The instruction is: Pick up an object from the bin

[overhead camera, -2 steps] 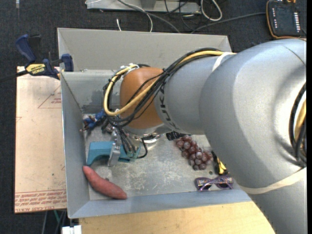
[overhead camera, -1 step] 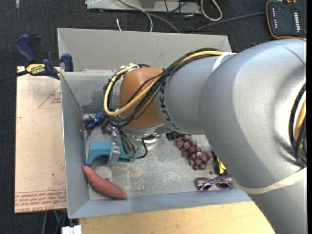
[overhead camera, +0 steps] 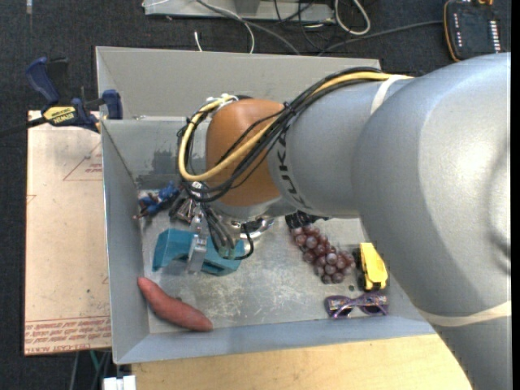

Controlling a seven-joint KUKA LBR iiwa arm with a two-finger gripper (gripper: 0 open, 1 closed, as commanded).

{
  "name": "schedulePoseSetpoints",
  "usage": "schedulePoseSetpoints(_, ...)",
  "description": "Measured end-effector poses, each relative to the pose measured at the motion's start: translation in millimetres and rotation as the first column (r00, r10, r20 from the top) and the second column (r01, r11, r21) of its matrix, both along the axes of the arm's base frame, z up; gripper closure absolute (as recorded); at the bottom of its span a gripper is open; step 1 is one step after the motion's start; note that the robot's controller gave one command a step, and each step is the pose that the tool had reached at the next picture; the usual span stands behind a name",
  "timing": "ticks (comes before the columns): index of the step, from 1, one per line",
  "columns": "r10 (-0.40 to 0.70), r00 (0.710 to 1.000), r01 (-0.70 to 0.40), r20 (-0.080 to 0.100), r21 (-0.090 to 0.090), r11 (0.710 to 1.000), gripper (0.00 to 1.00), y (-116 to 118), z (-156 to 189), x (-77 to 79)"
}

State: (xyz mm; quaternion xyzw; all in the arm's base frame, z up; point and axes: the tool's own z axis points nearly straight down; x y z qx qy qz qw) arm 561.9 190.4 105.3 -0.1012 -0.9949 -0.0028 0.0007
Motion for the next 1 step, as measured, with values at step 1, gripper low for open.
schedulePoseSetpoints(1, 0.000, 1.000, 0.000, -0.001, 0.000, 1.000, 1.00, -0.1, 35.8, 0.1)
